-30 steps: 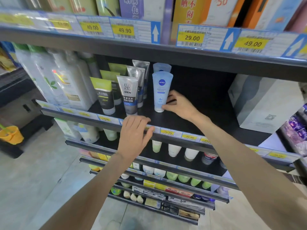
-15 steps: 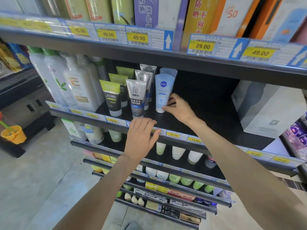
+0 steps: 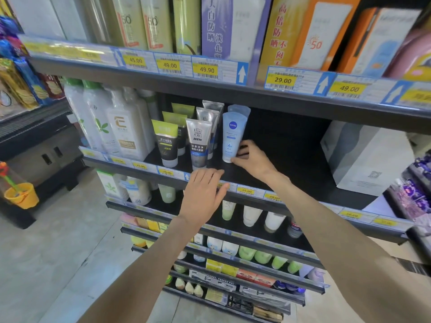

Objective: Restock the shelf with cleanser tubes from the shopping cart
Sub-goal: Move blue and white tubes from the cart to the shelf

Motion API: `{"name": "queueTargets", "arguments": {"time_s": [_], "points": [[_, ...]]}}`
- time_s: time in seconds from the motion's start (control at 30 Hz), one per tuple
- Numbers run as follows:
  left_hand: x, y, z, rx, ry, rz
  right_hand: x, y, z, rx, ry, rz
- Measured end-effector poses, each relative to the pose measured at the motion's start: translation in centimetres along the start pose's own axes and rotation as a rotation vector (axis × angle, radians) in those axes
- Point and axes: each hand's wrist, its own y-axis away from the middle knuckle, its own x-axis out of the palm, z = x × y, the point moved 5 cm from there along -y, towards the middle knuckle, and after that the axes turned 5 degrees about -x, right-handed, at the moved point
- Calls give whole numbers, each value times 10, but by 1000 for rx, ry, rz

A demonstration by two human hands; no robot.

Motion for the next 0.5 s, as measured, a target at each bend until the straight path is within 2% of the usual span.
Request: {"name": "queueTargets", "arguments": {"time_s": [0.17,0.3,0.5], "points": [[-12,5,-1,47,-12,80,-20,47,11,12,122,-3],[-25,22,-9,61,-36,170,-36,108,20,-3,253,-93],[-41,69,-46,96,-56,309,-42,219,17,21,595,-156]]}}
